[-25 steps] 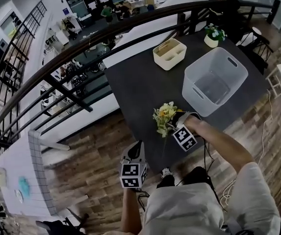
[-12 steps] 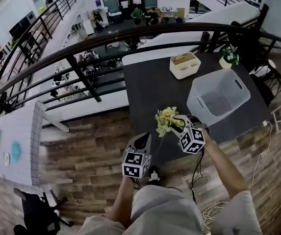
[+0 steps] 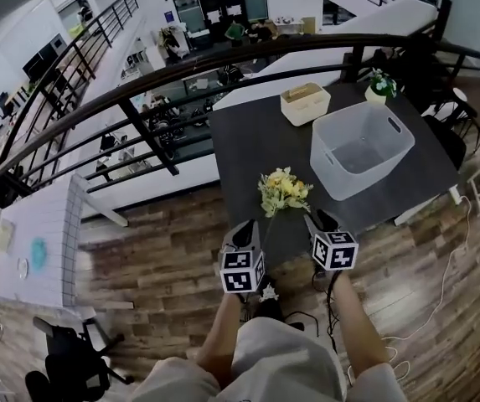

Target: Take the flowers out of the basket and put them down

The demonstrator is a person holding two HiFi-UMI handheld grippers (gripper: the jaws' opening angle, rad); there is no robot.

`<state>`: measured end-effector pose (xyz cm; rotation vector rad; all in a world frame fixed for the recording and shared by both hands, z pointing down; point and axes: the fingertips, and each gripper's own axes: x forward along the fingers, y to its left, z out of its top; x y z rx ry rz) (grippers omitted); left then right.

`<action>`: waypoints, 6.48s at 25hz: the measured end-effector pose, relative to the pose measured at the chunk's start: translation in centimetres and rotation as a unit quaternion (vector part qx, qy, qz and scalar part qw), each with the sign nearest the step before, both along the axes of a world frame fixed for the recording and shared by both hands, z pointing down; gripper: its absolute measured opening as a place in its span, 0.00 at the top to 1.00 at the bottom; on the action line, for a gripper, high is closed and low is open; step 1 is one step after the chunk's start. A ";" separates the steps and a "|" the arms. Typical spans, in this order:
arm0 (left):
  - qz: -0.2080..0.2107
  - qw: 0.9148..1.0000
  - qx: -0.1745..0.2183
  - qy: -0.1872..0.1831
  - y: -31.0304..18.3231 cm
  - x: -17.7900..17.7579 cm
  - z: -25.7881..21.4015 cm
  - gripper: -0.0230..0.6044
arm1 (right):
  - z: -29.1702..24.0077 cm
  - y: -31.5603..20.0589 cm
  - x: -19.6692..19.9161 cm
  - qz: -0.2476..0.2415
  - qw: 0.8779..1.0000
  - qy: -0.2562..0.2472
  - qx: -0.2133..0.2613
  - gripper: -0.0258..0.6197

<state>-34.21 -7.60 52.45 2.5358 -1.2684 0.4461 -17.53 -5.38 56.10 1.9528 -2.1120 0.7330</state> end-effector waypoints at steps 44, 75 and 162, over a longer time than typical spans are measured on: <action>0.314 0.945 -0.069 -0.056 -7.7 0.1 5.4 0.93 | 6.5 0.0 -10.5 0.255 0.956 -0.096 -0.104 0.93; 0.323 0.944 -0.048 -0.049 -12.4 -2.3 3.8 0.93 | 5.2 -4.1 -12.1 0.185 0.978 -0.058 -0.081 0.93; 0.259 0.960 -0.085 -0.060 -4.4 0.9 6.4 0.93 | 7.9 -4.8 -5.5 0.116 0.963 -0.200 -0.138 0.85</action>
